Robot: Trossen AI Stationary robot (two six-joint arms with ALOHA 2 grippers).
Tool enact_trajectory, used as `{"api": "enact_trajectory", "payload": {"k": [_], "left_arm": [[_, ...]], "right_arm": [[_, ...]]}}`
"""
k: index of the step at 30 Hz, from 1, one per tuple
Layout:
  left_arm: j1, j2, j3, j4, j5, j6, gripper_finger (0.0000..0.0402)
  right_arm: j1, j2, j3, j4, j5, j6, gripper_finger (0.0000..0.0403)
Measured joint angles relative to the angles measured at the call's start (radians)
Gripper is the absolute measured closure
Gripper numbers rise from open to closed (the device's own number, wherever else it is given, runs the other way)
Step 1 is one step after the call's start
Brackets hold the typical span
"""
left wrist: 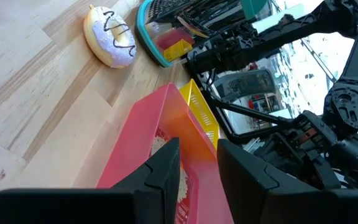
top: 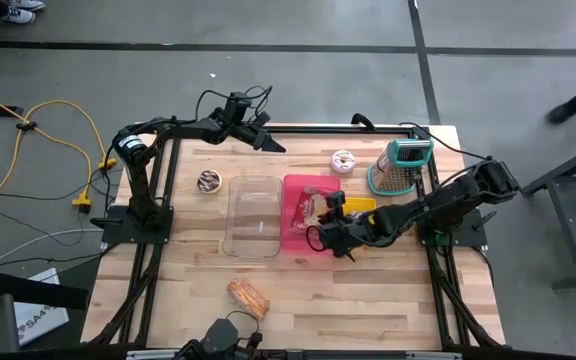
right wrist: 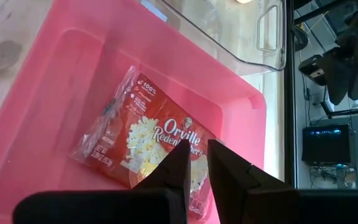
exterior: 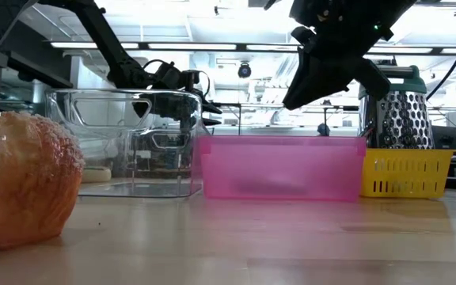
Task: Pick & Place Food Item
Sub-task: Put the black donut into the transparent bin
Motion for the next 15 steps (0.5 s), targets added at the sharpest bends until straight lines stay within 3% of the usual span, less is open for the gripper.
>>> {"api": "enact_trajectory", "payload": {"k": [10, 15], "left_arm": [[0.000, 0.000, 0.000, 0.002, 0.041, 0.011, 0.0298], [0.000, 0.000, 0.000, 0.019, 0.060, 0.011, 0.0298]], "right_arm": [[0.000, -0.047, 0.001, 0.131, 0.020, 0.014, 0.0359], [0.000, -0.114, 0.001, 0.135, 0.019, 0.104, 0.0359]]}}
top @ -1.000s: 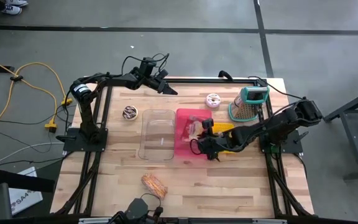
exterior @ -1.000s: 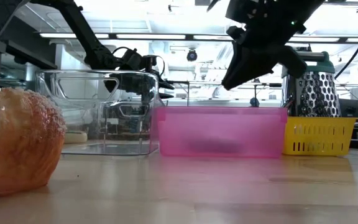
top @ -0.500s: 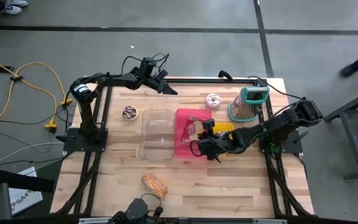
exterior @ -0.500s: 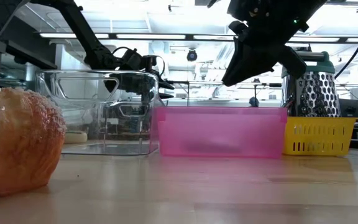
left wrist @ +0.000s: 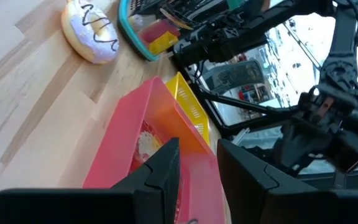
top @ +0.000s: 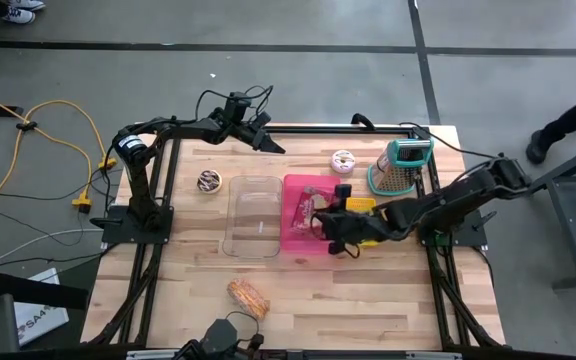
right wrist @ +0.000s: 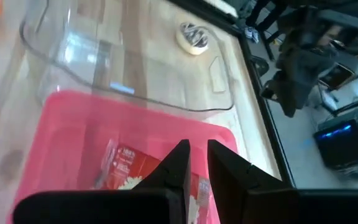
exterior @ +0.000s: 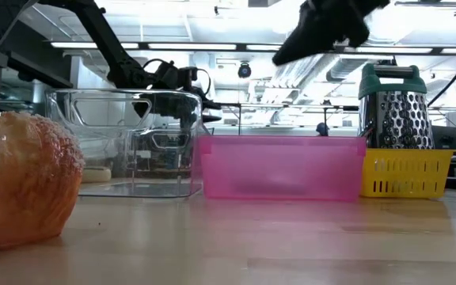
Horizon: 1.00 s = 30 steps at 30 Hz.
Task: Pick & Place Food Item
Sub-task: Put the black donut into the transparent bin
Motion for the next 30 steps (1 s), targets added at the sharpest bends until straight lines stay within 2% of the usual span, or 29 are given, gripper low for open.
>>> {"api": "enact_trajectory", "payload": {"k": [3, 7, 11, 19, 24, 30], "left_arm": [[0.000, 0.000, 0.000, 0.009, 0.002, 0.000, 0.0298], [0.000, 0.000, 0.000, 0.009, 0.002, 0.000, 0.0298], [0.000, 0.000, 0.000, 0.011, 0.002, 0.000, 0.0298], [0.000, 0.000, 0.000, 0.011, 0.001, 0.000, 0.0298], [0.000, 0.000, 0.000, 0.011, -0.002, -0.001, 0.0298], [0.000, 0.000, 0.000, 0.012, -0.002, -0.001, 0.0298]], "right_arm": [[0.000, -0.047, 0.000, -0.028, -0.027, 0.078, 0.0359], [0.000, -0.135, 0.000, -0.078, -0.153, 0.154, 0.0359], [0.000, -0.208, 0.000, -0.131, -0.217, 0.205, 0.0359], [0.000, -0.300, 0.000, -0.151, -0.238, 0.220, 0.0359], [-0.050, -0.375, -0.005, -0.175, -0.237, 0.242, 0.0359], [-0.156, -0.542, -0.178, -0.064, -0.324, 0.279, 0.0359]]}}
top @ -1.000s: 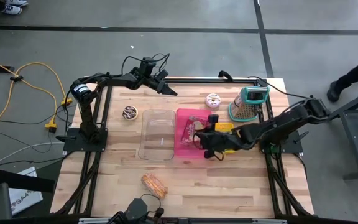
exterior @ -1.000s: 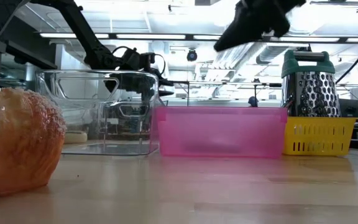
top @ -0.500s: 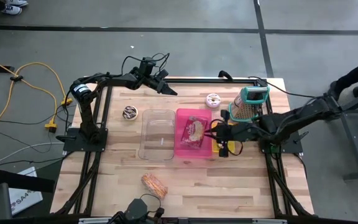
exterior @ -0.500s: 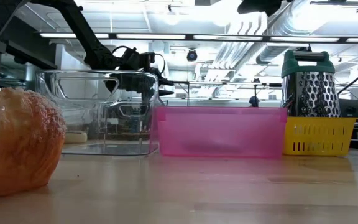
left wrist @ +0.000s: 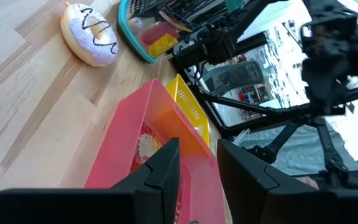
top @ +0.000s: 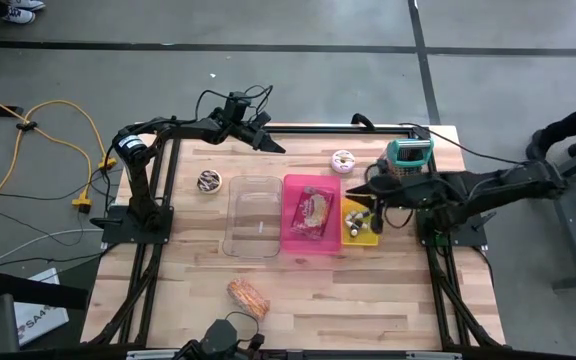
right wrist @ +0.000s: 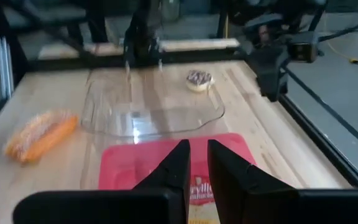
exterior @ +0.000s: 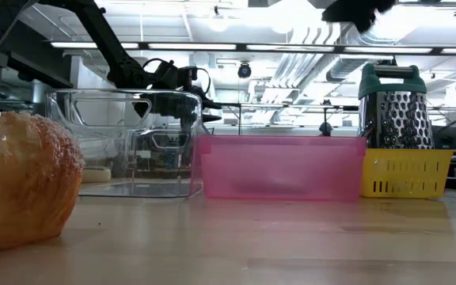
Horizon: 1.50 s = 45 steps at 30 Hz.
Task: Pick & Place Food Item
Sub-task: Put the black donut into the transparent bin
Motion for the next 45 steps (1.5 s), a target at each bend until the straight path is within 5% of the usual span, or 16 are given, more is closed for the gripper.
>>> {"api": "enact_trajectory", "payload": {"k": [12, 21, 45], "left_arm": [[0.000, 0.000, 0.000, 0.003, 0.000, -0.003, 0.0298], [0.000, 0.000, 0.000, 0.004, -0.002, -0.003, 0.0298], [0.000, 0.000, 0.000, 0.003, 0.016, -0.004, 0.0298]], "right_arm": [[-0.117, -0.288, -0.332, 0.332, -0.047, -0.012, 0.0359], [-0.135, -0.391, -0.483, 0.504, -0.080, -0.042, 0.0359], [-0.134, -0.424, -0.505, 0.509, -0.071, -0.042, 0.0359]]}}
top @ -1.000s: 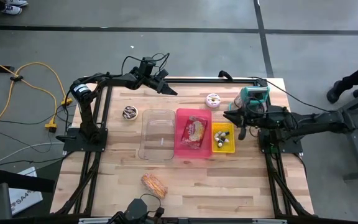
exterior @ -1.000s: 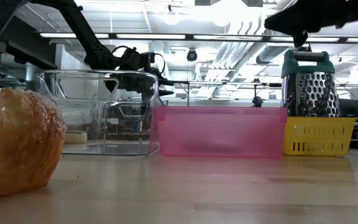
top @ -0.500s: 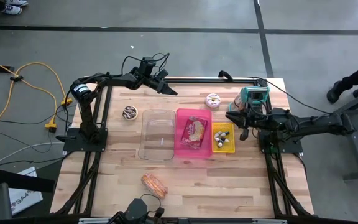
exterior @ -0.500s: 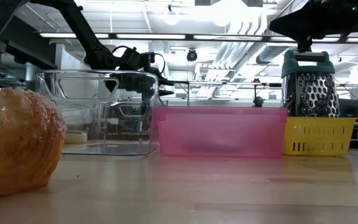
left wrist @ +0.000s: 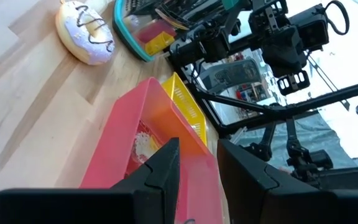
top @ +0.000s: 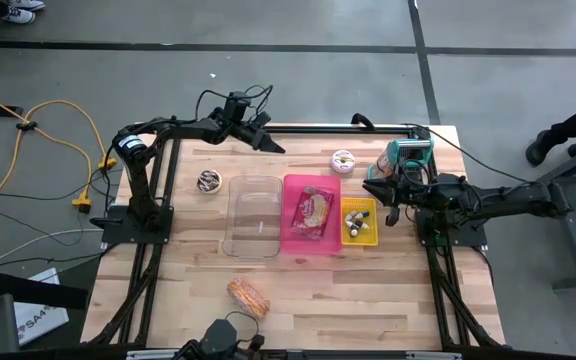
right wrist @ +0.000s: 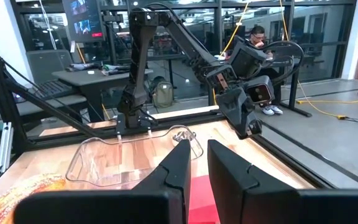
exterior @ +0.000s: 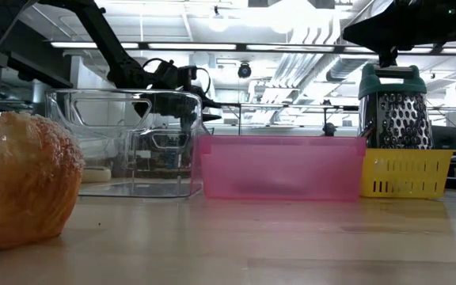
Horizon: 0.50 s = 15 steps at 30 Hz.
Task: Pick & Place Food Item
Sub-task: Put the black donut into the transparent bin
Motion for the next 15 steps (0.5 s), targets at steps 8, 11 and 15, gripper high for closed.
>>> {"api": "enact_trajectory", "payload": {"k": [8, 11, 15], "left_arm": [[0.000, 0.000, 0.000, 0.106, 0.091, -0.012, 0.0298], [0.000, 0.000, 0.000, 0.253, 0.181, -0.106, 0.0298], [-0.006, 0.000, 0.000, 0.445, 0.238, -0.261, 0.0298]], "right_arm": [[0.000, 0.005, 0.000, 0.000, 0.000, 0.000, 0.0359], [0.000, 0.005, 0.000, -0.001, 0.000, 0.000, 0.0359], [0.000, 0.005, 0.000, 0.000, 0.000, 0.000, 0.0359]]}}
